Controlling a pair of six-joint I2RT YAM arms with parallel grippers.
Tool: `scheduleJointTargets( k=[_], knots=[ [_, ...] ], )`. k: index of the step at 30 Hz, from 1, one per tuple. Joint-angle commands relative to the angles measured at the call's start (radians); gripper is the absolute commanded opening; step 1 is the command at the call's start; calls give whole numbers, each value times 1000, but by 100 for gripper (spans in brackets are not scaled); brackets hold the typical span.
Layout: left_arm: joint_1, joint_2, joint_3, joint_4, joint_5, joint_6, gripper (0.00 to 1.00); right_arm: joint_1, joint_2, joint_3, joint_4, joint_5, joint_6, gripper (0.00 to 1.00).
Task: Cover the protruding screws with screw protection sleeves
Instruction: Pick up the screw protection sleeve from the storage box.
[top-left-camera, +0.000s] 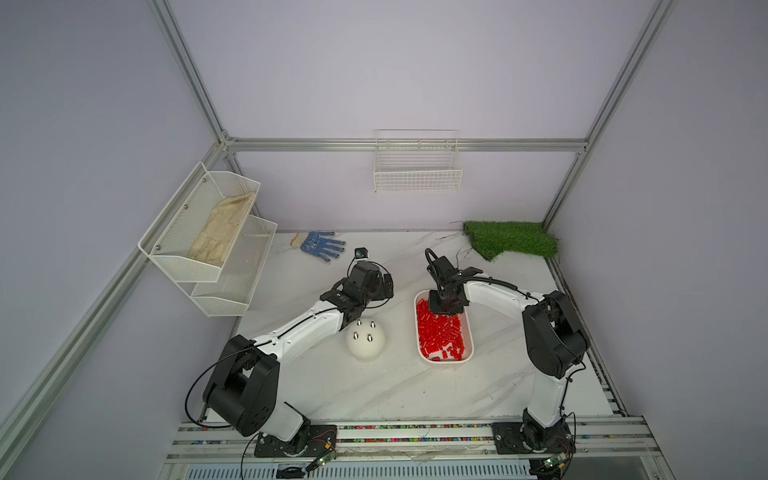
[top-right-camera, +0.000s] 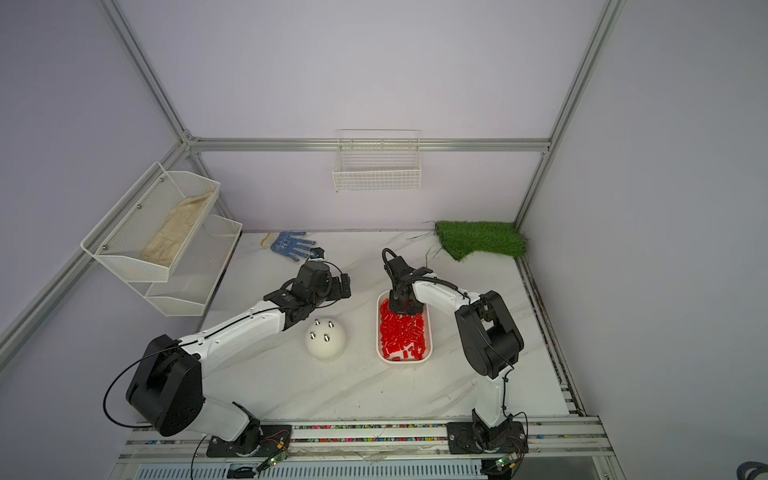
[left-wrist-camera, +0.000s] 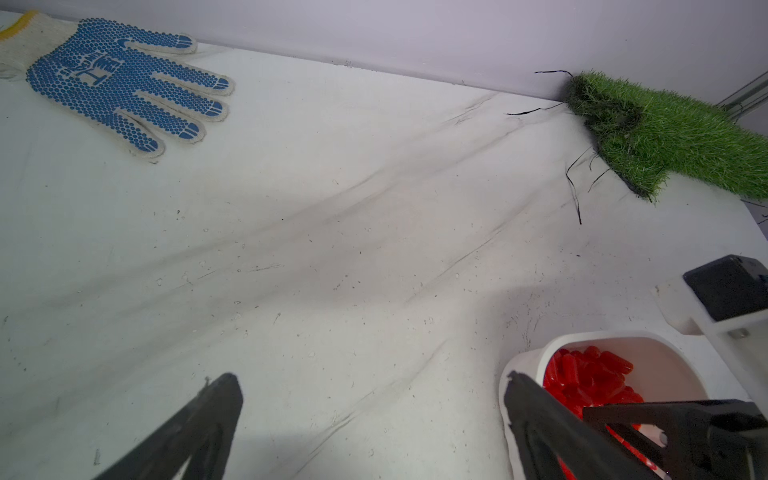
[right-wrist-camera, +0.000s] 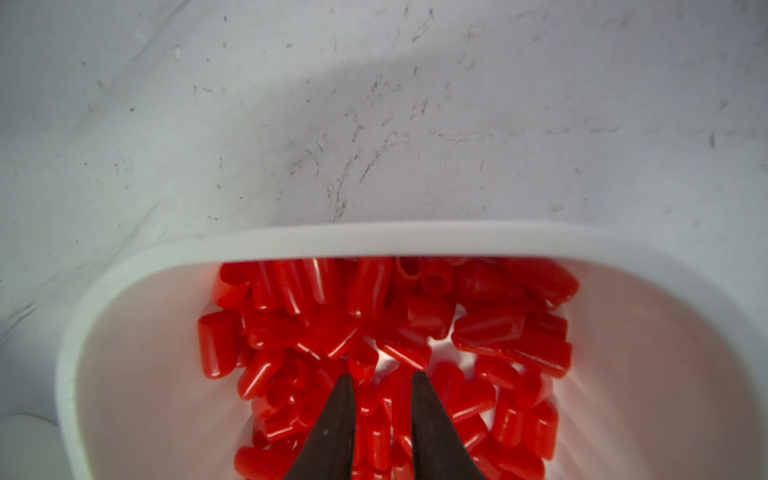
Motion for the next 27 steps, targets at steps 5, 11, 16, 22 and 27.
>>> scheduleJointTargets(
  k=[5, 11, 16, 22, 27],
  knots=[
    [-3, -41, 3, 36, -10, -12, 100, 6, -3, -21, -20, -33, -7, 27],
    [-3, -44, -5, 38, -11, -17, 100, 6, -11, -39, -15, -78, -16, 27],
    [-3, -47, -6, 40, -14, -17, 100, 6, -51, -54, -29, -102, -15, 27],
    [-4, -45, -8, 41, -14, -18, 100, 6, -57, -41, -35, -81, -1, 28],
    [-4, -55, -18, 42, -25, -19, 100, 4, -44, 4, -42, -70, 7, 27]
  ],
)
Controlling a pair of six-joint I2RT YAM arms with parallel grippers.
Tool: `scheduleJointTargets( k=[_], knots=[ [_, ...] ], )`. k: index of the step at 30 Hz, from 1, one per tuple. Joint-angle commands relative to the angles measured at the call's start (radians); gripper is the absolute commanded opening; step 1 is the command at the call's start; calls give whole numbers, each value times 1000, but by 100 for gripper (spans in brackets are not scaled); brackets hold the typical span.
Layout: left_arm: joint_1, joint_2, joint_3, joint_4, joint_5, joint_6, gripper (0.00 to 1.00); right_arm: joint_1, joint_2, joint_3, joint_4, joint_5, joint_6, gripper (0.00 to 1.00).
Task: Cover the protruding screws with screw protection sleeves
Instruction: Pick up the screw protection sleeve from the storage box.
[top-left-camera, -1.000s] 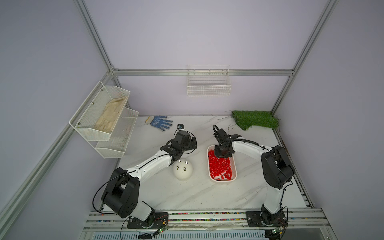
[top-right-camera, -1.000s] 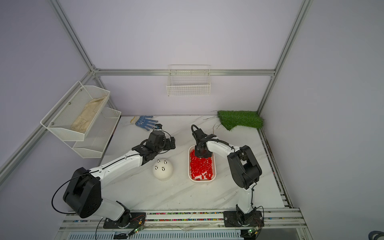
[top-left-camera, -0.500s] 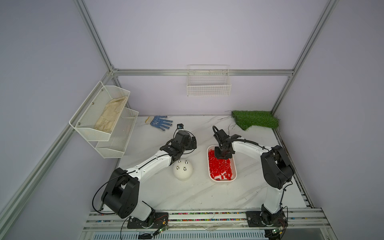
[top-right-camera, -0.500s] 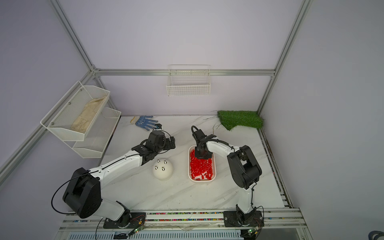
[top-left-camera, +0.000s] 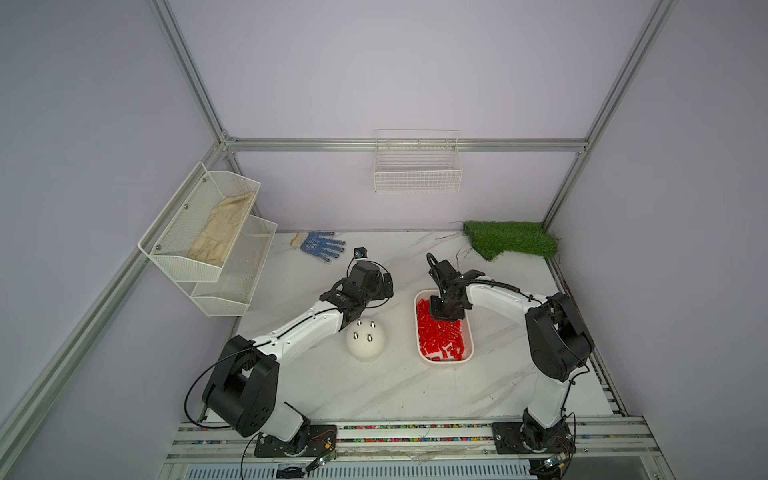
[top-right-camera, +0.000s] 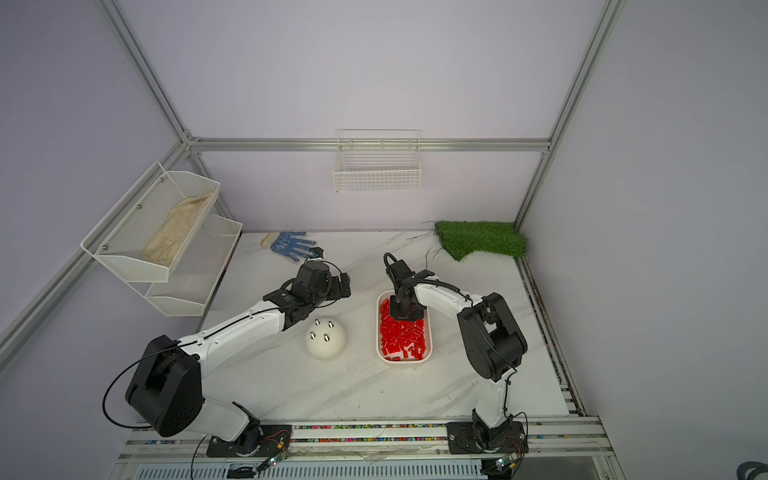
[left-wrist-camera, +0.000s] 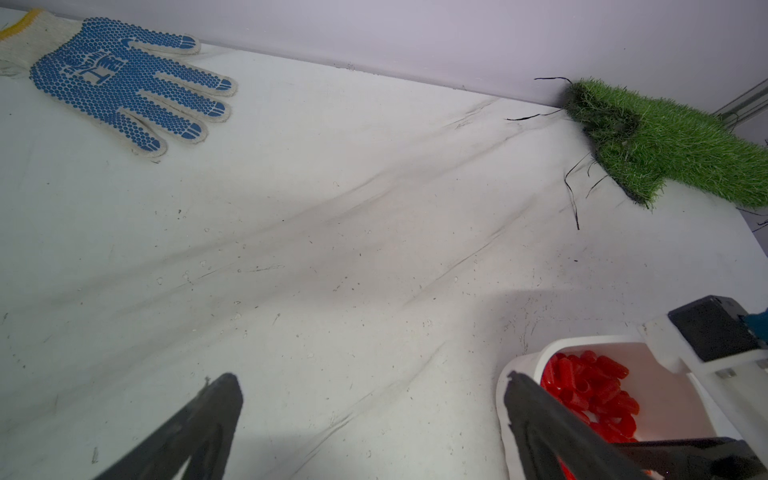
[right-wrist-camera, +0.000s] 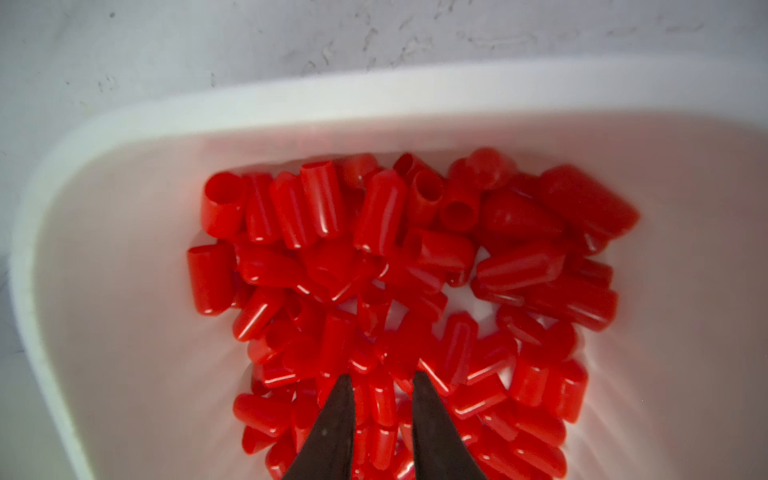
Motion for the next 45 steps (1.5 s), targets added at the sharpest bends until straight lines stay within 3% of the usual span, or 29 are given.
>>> scheduleJointTargets(
  k=[1, 12, 38, 45],
  knots=[
    [-3, -49, -18, 40, -21, -10, 100, 4, -3, 58, -24, 20, 16, 27],
    [-3, -49, -20, 37, -29, -9, 100, -28, 53, 84, -39, 21, 21, 25],
    [-3, -50, -24, 38, -22, -16, 100, 11, -47, -10, -43, 118, -43, 19],
    [-4, -49, -27, 38, -25, -19, 100, 25, 12, 32, -36, 93, -85, 11]
  ],
)
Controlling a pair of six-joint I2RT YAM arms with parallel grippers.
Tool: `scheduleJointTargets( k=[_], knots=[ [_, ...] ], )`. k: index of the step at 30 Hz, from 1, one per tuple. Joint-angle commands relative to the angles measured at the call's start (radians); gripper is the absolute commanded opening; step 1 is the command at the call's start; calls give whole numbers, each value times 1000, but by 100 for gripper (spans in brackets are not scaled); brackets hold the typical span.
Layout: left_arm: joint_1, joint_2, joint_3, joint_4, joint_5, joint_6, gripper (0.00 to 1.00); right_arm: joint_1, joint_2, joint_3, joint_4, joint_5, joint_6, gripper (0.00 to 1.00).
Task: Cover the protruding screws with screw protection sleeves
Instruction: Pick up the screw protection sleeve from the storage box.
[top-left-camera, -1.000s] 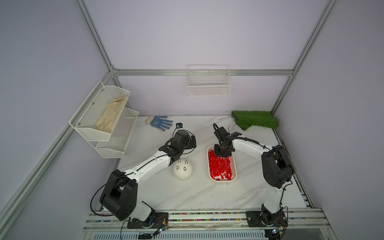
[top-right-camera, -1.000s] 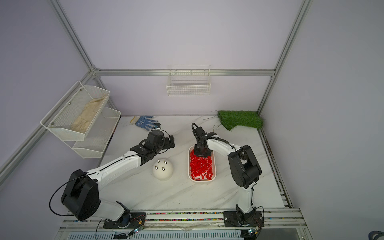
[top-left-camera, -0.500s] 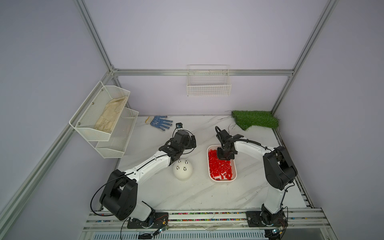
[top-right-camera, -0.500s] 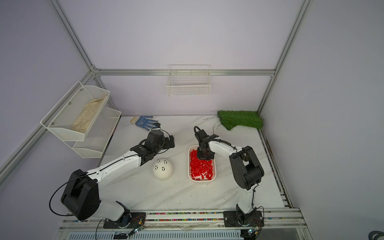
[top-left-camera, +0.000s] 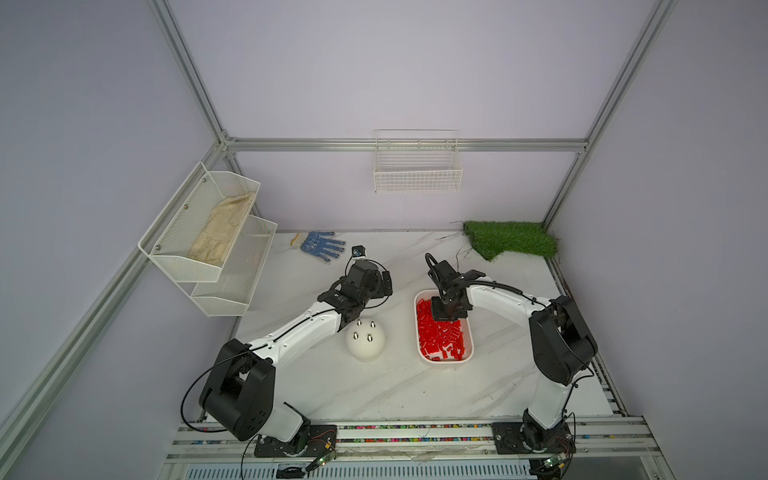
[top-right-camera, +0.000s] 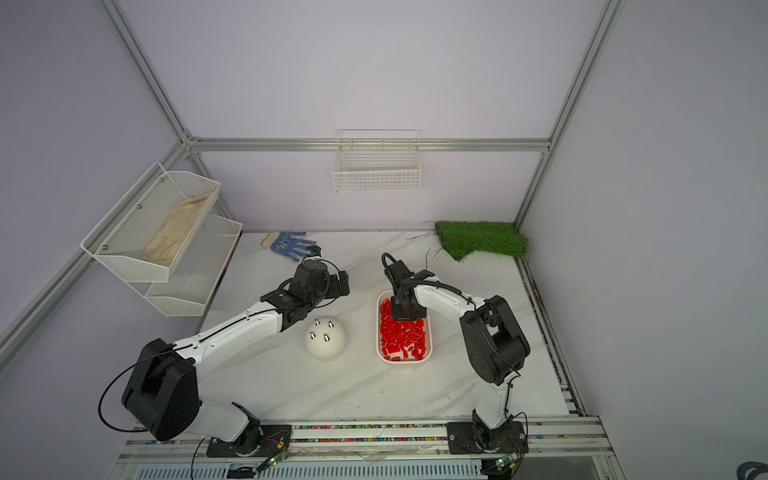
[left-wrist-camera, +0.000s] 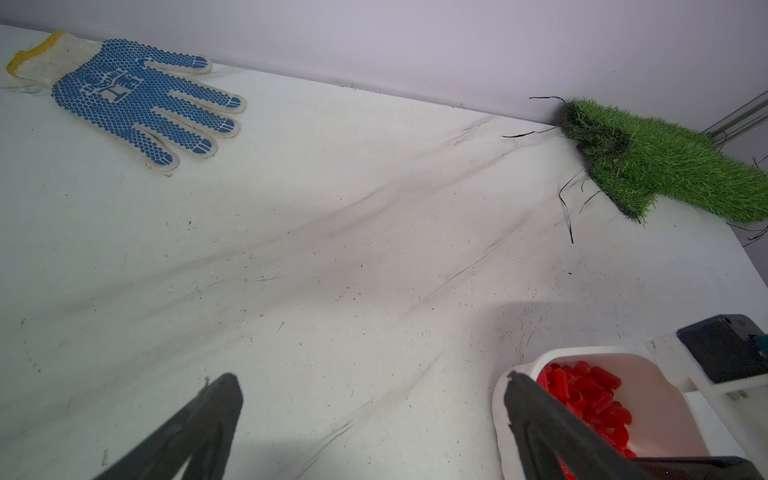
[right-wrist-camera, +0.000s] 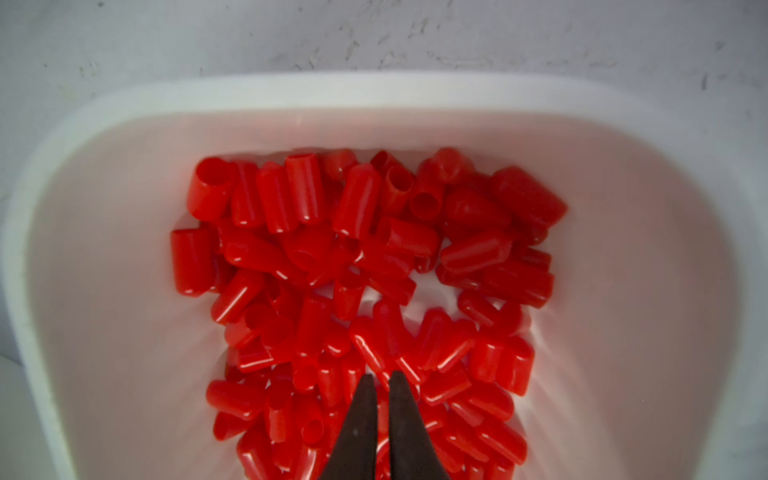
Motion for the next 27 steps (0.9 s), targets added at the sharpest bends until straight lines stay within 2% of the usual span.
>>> scheduleJointTargets(
  k=[1, 27],
  knots=[
    [-5, -28, -26, 31, -7, -18, 100, 9, 34, 33, -4, 2, -29, 11],
    [-3, -28, -32, 31, -16, -15, 100, 18, 121, 70, -27, -31, -63, 20]
  ],
)
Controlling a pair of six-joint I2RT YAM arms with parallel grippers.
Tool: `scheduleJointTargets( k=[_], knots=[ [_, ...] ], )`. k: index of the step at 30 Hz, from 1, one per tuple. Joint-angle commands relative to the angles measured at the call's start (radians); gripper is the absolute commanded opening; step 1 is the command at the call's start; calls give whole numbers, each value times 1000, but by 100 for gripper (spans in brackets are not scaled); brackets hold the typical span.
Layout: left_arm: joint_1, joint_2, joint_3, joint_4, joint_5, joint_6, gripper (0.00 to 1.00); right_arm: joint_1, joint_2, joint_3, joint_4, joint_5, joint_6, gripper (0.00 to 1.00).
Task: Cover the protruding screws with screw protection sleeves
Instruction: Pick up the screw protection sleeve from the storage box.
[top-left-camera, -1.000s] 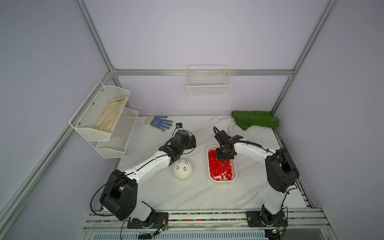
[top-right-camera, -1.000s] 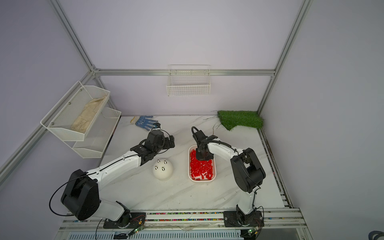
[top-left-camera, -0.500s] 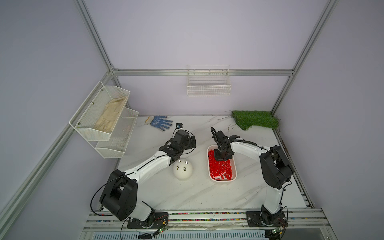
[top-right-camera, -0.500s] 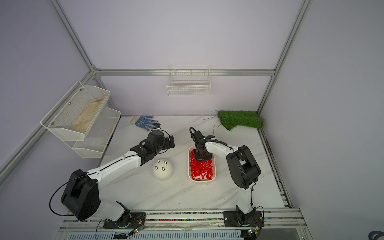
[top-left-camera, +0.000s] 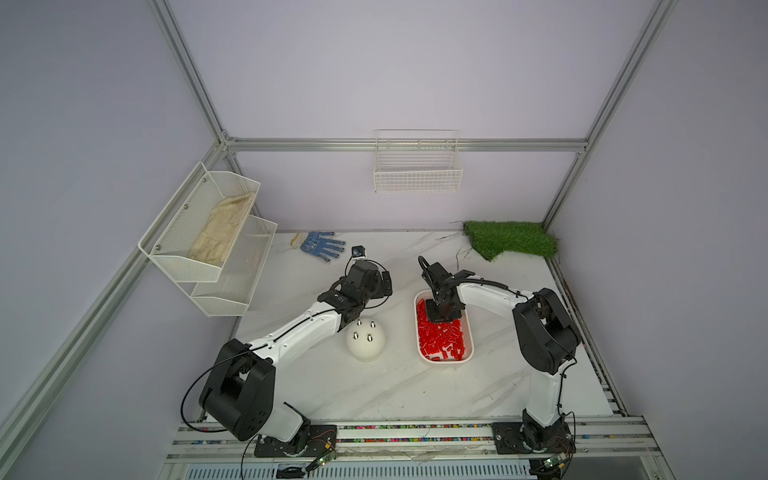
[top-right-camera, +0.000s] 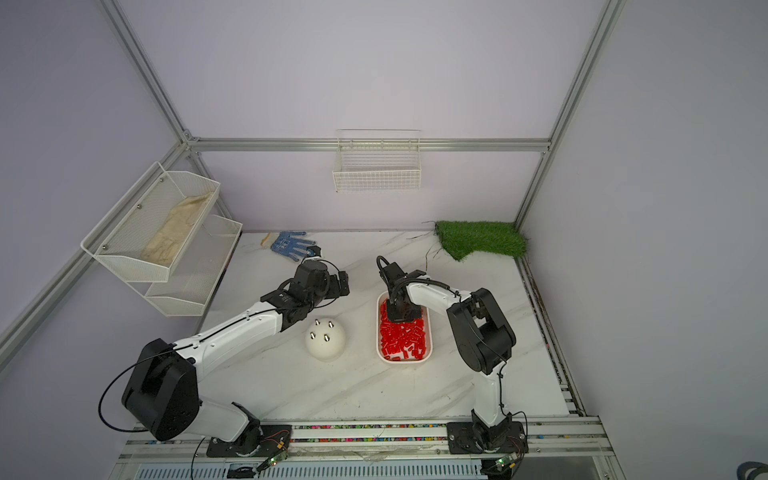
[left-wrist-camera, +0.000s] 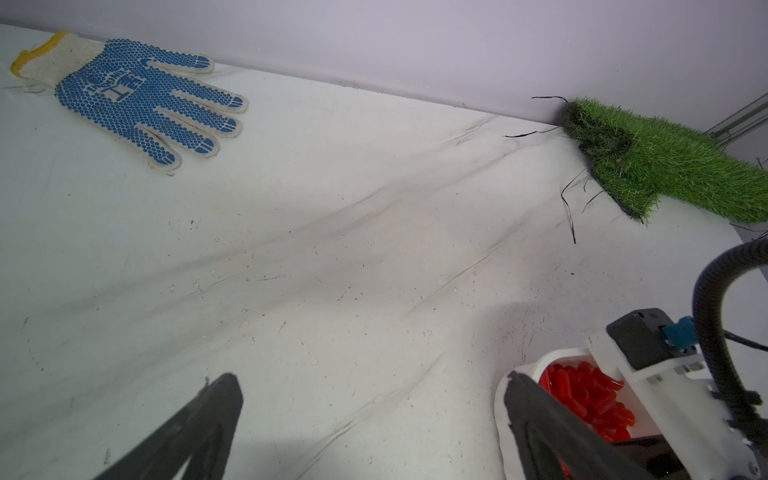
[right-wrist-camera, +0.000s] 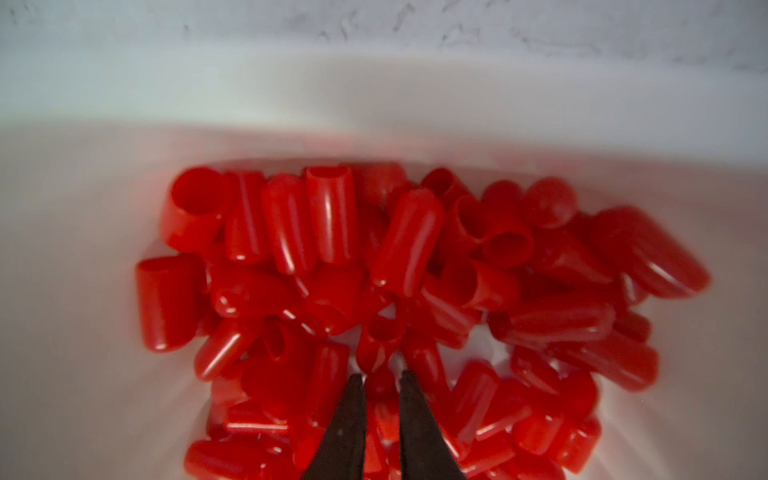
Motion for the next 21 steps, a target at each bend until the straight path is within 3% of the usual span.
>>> scheduleJointTargets(
  k=[1, 10, 21],
  knots=[
    [-3, -29, -31, 31, -11, -15, 100, 8, 17, 20, -29, 3, -8, 21],
    [-4, -41, -39, 31, -17, -17, 100, 8, 26, 25, -31, 8, -3, 22],
    [-2, -48, -54, 25, -35, -23, 100, 8, -32, 21, -17, 33, 4, 16]
  ],
)
